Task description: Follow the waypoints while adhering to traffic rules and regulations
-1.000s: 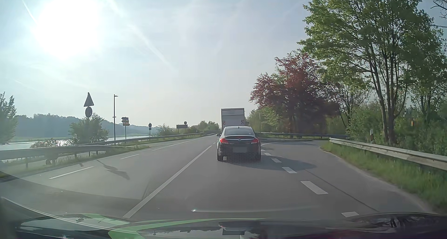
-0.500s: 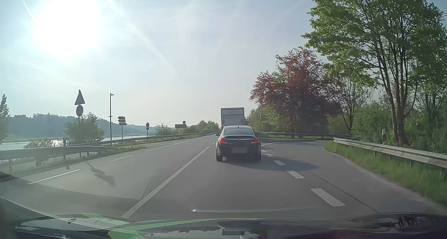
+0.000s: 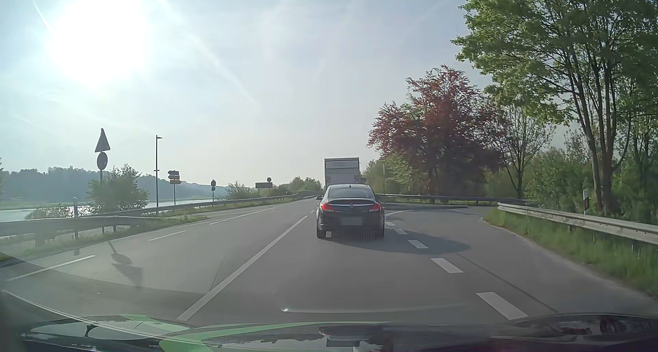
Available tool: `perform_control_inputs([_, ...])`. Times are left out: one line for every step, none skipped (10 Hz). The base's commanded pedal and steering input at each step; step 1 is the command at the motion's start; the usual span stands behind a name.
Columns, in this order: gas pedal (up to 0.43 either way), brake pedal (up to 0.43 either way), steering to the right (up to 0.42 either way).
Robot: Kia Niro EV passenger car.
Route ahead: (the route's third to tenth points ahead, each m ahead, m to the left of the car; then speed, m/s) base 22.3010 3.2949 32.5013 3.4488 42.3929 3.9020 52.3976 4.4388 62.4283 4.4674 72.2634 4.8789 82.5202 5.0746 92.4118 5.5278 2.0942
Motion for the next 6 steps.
perform_control_inputs([0.000, 0.000, 0.004])
perform_control_inputs([0.000, 0.000, 0.004])
perform_control_inputs([0.000, 0.000, 0.004])
perform_control_inputs([0.000, 0.000, 0.004])
perform_control_inputs([0.000, 0.000, 0.004])
perform_control_inputs([0.000, 0.000, 0.004])
